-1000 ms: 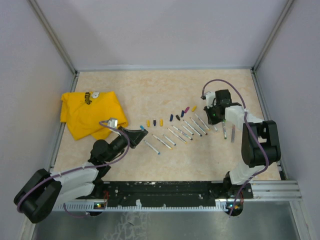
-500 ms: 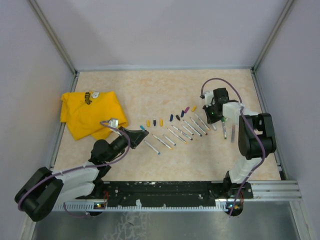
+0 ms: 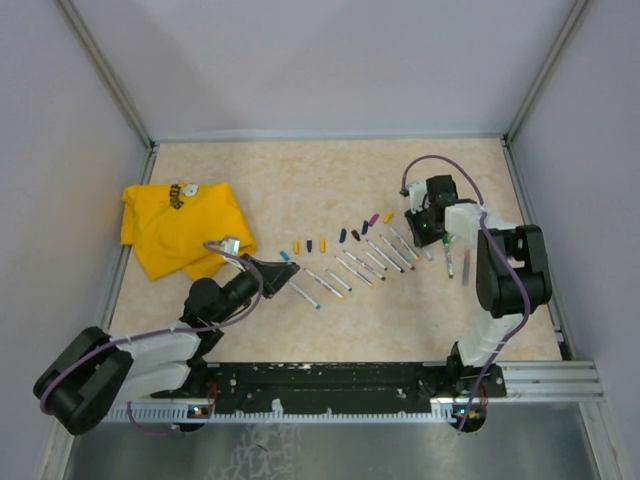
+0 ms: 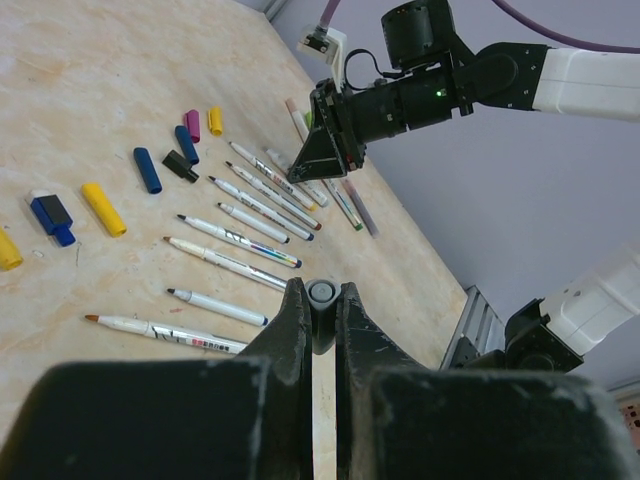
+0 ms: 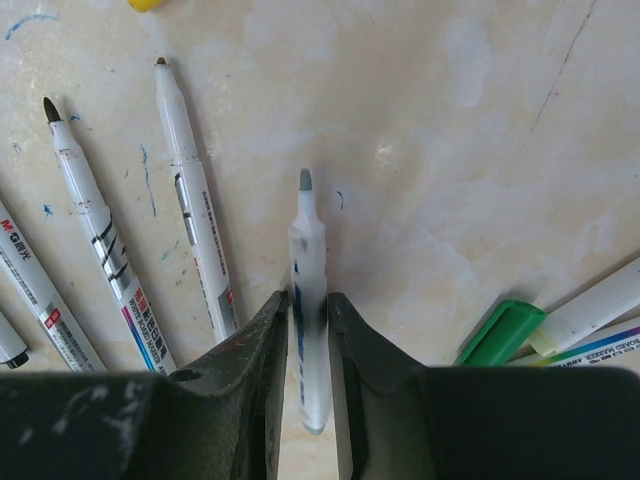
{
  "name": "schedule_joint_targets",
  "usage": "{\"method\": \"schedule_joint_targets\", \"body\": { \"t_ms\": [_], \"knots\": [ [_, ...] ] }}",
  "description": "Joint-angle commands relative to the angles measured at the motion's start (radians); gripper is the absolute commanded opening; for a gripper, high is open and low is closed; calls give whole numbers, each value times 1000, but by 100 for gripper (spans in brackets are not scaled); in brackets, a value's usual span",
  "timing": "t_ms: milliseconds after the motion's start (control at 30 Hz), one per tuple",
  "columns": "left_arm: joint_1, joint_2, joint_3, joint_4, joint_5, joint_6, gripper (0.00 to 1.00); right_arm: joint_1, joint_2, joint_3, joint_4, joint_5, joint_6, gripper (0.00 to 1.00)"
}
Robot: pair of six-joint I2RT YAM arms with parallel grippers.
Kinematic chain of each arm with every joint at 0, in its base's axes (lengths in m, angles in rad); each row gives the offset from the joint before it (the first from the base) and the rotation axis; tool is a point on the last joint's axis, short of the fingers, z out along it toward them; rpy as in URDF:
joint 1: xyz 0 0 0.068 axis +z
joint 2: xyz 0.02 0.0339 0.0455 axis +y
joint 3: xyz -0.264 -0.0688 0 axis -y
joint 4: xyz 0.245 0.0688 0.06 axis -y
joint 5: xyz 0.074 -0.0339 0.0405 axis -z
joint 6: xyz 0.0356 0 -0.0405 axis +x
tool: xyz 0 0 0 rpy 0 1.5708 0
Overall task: Open the pen caps
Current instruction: Place the pen at the center of the board, then place the pen cap at the center of the board.
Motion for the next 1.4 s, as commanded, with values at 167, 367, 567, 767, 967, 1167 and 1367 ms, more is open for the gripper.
{"method": "schedule_joint_targets", "body": {
  "t_ms": [167,367,567,767,967,1167,1367],
  "knots": [
    [4,6,-2,50,26,-9,0,-8,-8,31,16,-14,5,26],
    [4,33,17,50,48,-14,0,-8,-46,21,25,-14,7,32],
    [2,63,69,-7,92,-24,0,-8,-123,6,44,1,6,36],
    [-21,118,126,-53,87,-9,0,-8,-180,-6,50,-10,4,37],
    [-99,237,230,-67,47,28,0,-8,-249,-25,58,-25,-1,39],
    [-164,429,408,-101,31,57,0,-9,-318,-43,52,-73,1,40],
    [-196,654,658,-258,-6,87,0,-36,-372,-56,52,-108,6,41]
  ]
}}
